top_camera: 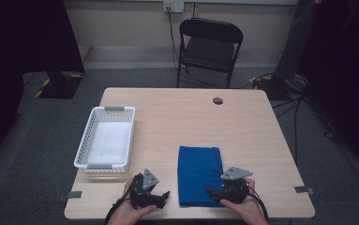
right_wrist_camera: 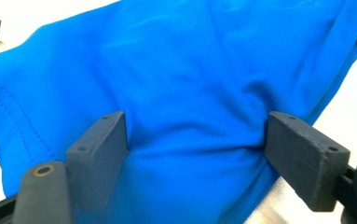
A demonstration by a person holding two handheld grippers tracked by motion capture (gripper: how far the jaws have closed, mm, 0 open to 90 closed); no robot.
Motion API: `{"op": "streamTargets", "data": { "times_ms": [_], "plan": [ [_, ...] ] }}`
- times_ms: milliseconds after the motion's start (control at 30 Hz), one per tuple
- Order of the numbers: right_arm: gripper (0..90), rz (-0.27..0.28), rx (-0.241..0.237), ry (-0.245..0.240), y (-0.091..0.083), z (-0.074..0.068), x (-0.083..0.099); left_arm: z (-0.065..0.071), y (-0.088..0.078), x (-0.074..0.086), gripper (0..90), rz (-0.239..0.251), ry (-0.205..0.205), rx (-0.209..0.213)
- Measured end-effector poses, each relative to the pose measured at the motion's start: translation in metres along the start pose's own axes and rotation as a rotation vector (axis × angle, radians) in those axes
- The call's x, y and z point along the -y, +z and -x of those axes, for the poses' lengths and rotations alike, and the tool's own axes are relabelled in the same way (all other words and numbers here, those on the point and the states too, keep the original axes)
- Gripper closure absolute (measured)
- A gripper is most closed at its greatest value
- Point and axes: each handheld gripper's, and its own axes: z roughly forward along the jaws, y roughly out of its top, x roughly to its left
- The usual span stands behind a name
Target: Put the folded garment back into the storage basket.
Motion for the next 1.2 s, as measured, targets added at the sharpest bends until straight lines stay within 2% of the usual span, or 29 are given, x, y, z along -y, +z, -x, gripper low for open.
{"op": "streamTargets", "data": {
  "times_ms": [900, 1033, 1200],
  "plan": [
    [20.8, -0.006, -0.006, -0.003, 0.021, 0.0, -0.019, -0.003, 0.001, 0.0, 8.0, -0.009, -0.011, -0.013],
    [20.8, -0.007, -0.005, -0.003, 0.025, 0.0, -0.023, -0.003, 0.002, 0.001, 2.4, -0.021, -0.02, -0.022],
    [20.7, -0.009, -0.003, 0.002, 0.03, -0.001, -0.027, -0.003, 0.002, 0.001, 1.2, -0.022, -0.019, -0.02]
  ]
}}
